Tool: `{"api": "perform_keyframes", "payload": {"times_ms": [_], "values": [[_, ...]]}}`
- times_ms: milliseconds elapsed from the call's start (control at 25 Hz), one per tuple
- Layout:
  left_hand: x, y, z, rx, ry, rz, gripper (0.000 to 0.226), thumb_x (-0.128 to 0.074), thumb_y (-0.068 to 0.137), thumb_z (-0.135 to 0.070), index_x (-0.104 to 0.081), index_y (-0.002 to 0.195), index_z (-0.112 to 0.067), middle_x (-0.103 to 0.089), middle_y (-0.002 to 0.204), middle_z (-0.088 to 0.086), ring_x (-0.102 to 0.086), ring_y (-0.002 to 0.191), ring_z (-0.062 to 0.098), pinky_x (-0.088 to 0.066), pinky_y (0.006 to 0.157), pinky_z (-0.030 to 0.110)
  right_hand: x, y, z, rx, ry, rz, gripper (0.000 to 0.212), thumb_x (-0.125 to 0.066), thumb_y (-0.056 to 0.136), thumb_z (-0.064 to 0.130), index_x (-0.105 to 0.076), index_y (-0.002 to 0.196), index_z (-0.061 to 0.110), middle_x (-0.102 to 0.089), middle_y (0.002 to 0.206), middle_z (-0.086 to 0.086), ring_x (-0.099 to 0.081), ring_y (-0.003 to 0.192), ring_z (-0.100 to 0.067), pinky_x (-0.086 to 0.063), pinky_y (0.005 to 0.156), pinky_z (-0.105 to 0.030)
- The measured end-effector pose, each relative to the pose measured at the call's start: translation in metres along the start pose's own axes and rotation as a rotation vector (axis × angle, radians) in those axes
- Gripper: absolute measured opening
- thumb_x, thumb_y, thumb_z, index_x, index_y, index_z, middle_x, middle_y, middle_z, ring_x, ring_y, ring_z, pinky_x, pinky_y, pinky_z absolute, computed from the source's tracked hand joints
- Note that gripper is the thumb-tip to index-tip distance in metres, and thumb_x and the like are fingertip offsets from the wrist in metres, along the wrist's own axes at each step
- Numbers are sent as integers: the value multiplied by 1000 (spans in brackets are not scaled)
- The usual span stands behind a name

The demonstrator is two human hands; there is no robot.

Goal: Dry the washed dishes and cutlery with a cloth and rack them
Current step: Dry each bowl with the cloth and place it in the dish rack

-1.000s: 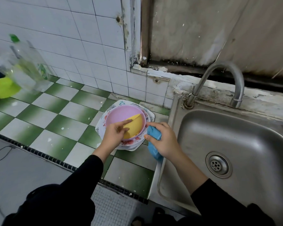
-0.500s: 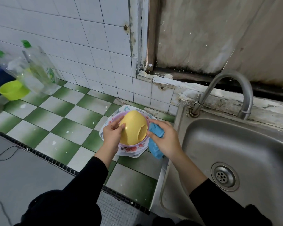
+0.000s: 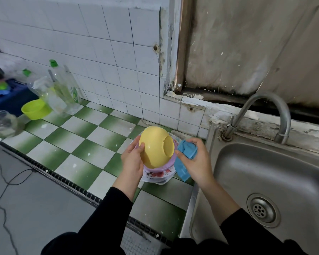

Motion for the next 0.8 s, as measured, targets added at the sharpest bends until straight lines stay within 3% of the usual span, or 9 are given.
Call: {"api": "perform_keyframes", "payload": {"times_ms": [80,160,280,360,480,560,680,720,800], "values": [[-3,-19,-13,-92,98,17,36,-60,89,4,-68,112,-21,-62,124,11,-56,117,26,-45,104,39,3,-3,19,165,50,-112,37,-79,78,20,-55,106,27,-54,108,9,-56,106,-11,-51,93,-39],[-11,-44,-21,-163,183,77,34,-60,90,2,-68,112,-23,-67,109,5,-62,103,19,-51,92,33,3,-9,52,402,81,-194,31,-74,80,28,-62,108,19,-55,112,5,-53,110,-3,-47,96,-27],[-27,-79,-29,-183,157,186,28,-60,89,5,-72,101,-17,-71,100,6,-65,93,18,-52,87,30,-13,-13,97,723,-175,-172,30,-64,82,37,-71,103,17,-61,115,-4,-54,108,-12,-40,94,-25],[-29,-95,-37,-178,117,204,32,-59,88,7,-74,90,-22,-71,108,7,-64,100,18,-50,95,34,-5,2,115,644,-209,-272,28,-59,83,43,-72,98,22,-65,108,1,-57,101,-13,-43,88,-29],[-32,-108,-53,-179,33,220,34,-62,86,5,-76,86,-26,-73,105,4,-66,100,19,-51,94,34,7,18,130,331,58,-279,21,-58,86,39,-69,96,25,-67,99,4,-59,91,-5,-44,80,-24],[-35,-119,-65,-182,-65,226,34,-59,87,8,-73,89,-23,-74,92,4,-68,84,18,-56,80,28,2,-1,148,546,-3,-271,27,-58,88,36,-69,103,16,-65,106,-3,-59,99,-9,-44,87,-20],[-37,-135,-81,-148,-210,254,34,-52,88,13,-69,93,-16,-74,75,3,-68,67,15,-58,65,25,-7,-35,162,1018,-141,-216,31,-59,90,26,-67,108,3,-59,116,-17,-59,110,-28,-45,99,-32],[-36,-141,-85,-149,-230,273,32,-52,89,11,-68,94,-16,-74,75,2,-68,66,13,-58,65,24,-1,-33,163,977,-72,-270,30,-58,90,25,-66,107,1,-60,115,-17,-59,109,-27,-46,98,-34],[-36,-150,-90,-154,-266,274,29,-54,91,8,-68,97,-17,-73,78,0,-68,64,8,-57,61,22,15,-16,155,607,256,-386,31,-56,89,29,-64,108,5,-63,110,-11,-59,103,-18,-49,92,-33]]}}
Point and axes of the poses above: each hand's wrist, its own y-axis towards the middle knuckle, its own x-axis out of the back of the hand, z = x × y, the point moved 5 cm from there along y, towards the middle knuckle
